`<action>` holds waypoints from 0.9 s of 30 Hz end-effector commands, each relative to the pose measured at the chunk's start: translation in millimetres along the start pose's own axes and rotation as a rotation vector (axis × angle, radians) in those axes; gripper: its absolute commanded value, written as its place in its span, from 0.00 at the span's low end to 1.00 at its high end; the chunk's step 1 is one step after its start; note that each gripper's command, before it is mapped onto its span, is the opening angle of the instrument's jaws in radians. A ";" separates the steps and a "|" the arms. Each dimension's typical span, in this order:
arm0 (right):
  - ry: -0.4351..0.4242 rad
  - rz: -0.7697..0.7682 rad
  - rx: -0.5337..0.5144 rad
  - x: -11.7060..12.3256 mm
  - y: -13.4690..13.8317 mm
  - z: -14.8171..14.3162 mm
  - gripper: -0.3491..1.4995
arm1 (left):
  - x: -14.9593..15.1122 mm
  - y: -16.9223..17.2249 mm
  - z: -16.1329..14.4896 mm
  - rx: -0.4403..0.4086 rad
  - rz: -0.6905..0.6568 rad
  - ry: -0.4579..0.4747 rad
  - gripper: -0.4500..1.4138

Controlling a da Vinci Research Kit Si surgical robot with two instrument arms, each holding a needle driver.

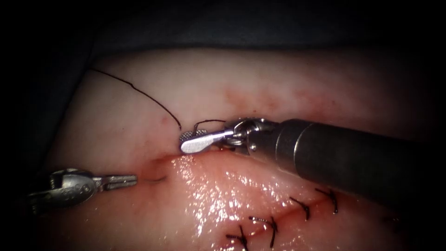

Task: Wound Closure
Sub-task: Grab the needle near the tip with the left gripper and pull it through the skin.

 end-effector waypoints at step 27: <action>-0.020 -0.049 0.007 -0.8 1.6 -0.5 0.73 | 0.2 -2.4 6.5 -0.203 -0.068 0.286 0.17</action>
